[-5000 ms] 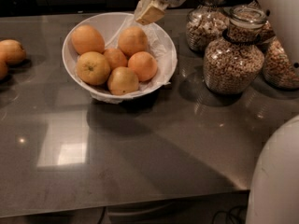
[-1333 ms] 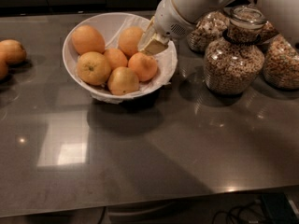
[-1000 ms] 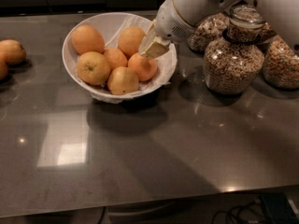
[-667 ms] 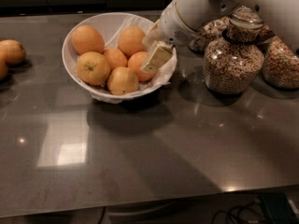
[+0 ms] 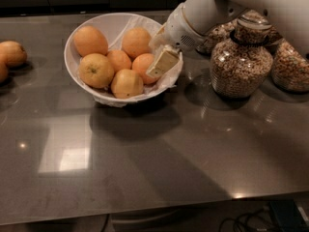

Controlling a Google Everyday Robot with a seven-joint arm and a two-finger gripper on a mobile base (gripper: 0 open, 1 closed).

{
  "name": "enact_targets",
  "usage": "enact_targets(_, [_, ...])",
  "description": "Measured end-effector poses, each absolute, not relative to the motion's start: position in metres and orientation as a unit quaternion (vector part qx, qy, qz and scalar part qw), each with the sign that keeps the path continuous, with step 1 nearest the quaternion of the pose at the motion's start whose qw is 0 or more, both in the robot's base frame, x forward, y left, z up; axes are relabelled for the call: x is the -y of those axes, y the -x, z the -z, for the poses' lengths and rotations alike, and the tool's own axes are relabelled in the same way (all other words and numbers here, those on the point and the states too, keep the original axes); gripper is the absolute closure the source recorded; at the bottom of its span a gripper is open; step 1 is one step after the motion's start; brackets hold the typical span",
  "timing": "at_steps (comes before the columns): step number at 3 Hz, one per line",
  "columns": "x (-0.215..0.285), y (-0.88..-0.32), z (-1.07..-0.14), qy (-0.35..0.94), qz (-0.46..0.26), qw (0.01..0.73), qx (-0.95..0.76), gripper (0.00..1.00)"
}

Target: Pick orange from white bowl

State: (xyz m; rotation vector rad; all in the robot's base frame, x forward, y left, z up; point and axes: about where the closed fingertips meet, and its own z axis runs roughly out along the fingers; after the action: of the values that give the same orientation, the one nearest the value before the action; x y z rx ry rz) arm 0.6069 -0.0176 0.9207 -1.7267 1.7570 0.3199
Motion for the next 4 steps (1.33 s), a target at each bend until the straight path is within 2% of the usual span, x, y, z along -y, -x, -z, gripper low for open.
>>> enact_targets(4, [0.018, -0.629, -0.897, 0.658, -0.101, 0.316, -0.676, 0.41])
